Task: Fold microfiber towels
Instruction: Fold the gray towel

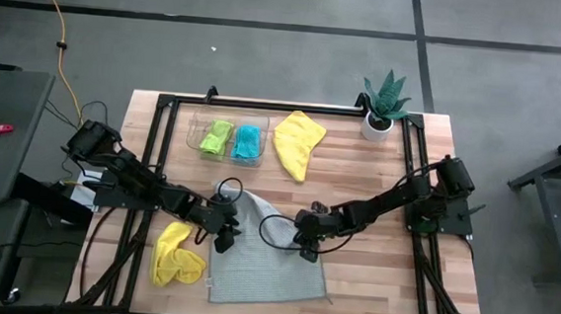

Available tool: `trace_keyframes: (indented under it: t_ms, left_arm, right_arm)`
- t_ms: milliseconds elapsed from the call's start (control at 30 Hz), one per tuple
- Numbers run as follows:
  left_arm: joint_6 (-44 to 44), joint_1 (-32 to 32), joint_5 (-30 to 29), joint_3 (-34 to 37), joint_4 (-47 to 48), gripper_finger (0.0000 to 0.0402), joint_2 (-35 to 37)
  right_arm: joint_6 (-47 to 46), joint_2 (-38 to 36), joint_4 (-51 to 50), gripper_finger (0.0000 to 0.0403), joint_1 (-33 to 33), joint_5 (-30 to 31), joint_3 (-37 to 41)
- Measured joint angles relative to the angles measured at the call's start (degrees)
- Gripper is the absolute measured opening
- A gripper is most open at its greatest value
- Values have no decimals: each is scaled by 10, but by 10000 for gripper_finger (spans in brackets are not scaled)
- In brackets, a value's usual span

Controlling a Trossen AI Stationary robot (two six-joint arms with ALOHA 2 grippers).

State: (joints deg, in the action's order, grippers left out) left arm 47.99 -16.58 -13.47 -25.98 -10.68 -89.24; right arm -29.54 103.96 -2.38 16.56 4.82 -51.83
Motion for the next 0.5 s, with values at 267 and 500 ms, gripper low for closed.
trace_keyframes:
  t_ms: [267, 500]
  left_arm:
    - [0, 0, -3, 0, 0, 156, 0]
    - [0, 0, -5, 0, 0, 156, 0]
  right_arm:
    - [-2, -2, -7, 144, 0, 37, 0]
    - [-1, -36, -50, 44, 0, 56, 0]
